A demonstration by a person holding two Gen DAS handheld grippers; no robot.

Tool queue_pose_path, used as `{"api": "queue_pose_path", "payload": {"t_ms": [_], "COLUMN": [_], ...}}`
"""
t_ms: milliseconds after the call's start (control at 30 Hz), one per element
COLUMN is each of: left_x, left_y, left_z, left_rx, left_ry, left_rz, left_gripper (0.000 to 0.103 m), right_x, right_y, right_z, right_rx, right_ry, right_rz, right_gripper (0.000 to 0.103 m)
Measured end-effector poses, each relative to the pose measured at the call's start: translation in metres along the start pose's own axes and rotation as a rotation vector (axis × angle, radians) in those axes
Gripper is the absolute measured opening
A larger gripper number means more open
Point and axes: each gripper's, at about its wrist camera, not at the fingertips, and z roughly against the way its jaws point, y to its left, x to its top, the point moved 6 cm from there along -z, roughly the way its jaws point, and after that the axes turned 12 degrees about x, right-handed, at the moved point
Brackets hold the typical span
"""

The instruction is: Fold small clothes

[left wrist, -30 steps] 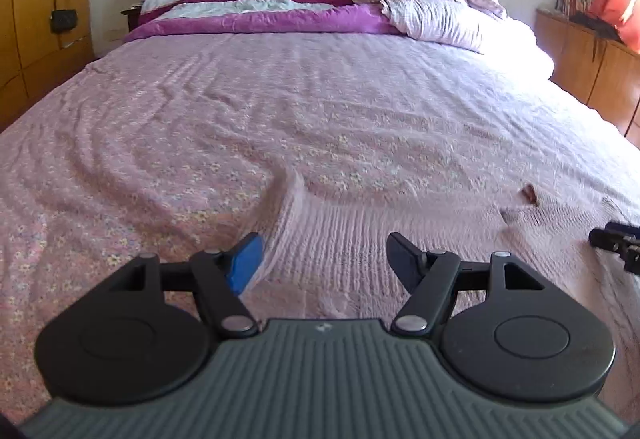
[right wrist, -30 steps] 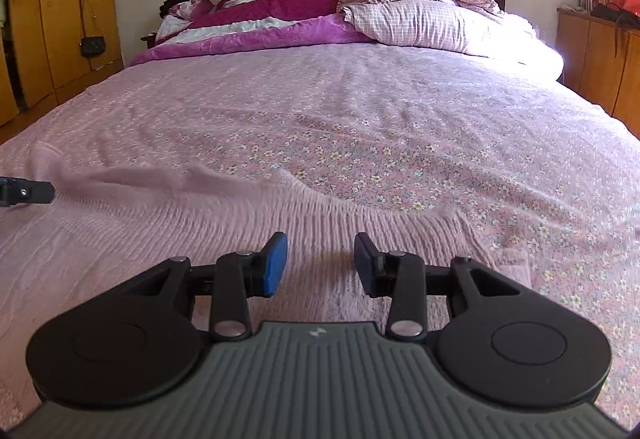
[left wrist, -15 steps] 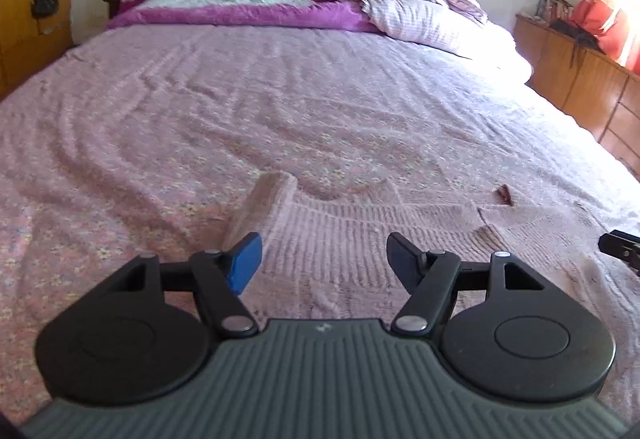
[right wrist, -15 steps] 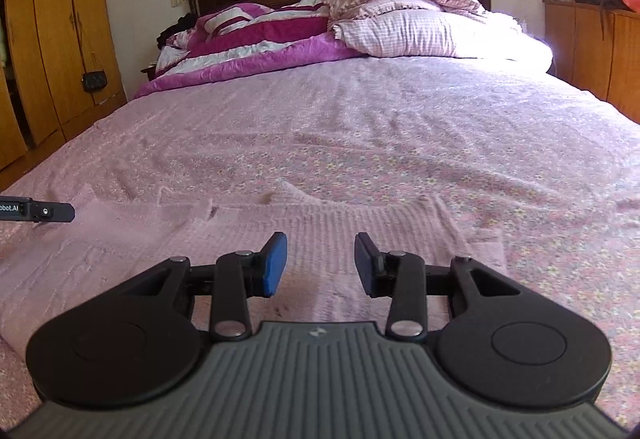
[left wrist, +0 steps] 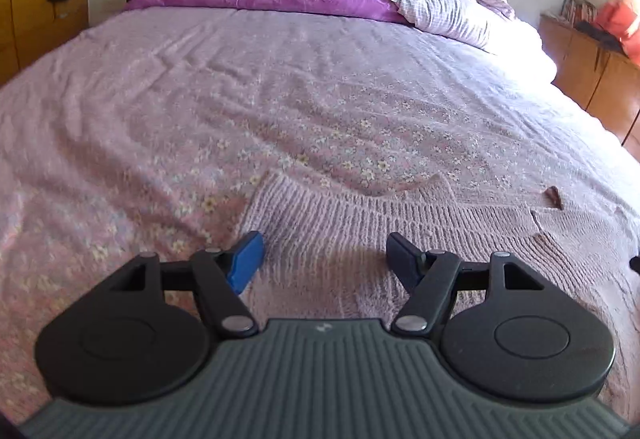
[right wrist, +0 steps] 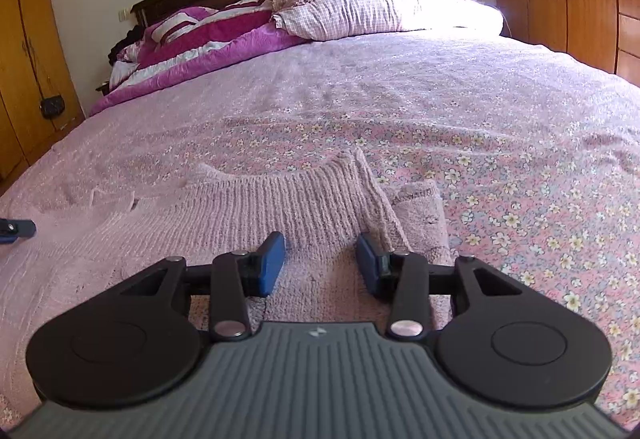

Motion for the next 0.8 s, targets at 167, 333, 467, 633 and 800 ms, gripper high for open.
{"api": "queue_pose_path", "payload": {"t_ms": [167, 333, 467, 633, 800], "left_x": [-0.002, -0.008, -0.014, -0.025, -0.038], "left_y": [-0.005, 0.0, 0.006, 0.012, 0.015], "left_z": [0.01, 0.034, 0.056, 0.084, 0.108], "left_rx": [0.028, 0.047, 0.052, 0.062, 0.06], "left_ry": [-0.006, 0.015, 0.037, 0.06, 0.097], "left_rz": [-0.041, -0.05, -0.032, -0.011, 0.018], "left_gripper": [0.07, 0.07, 0.07, 0.07, 0.07], "right_x": [0.003, 0.008, 0.008, 0.0, -0.015], "right_y": [0.0, 0.004, 0.003, -0.005, -0.02], "right_z": [0.001, 0.022, 0.052, 0.088, 0.117], "right_rx": [0.008, 0.031, 0.053, 0.031, 0.012], "right_ry": [0.0, -0.013, -0.048, -0.073, -0.089], "right_rz": [-0.014, -0.07, -0.107, -0.14, -0.199], "right_gripper": [0.05, 0.055, 0.063, 0.069, 0.076]}}
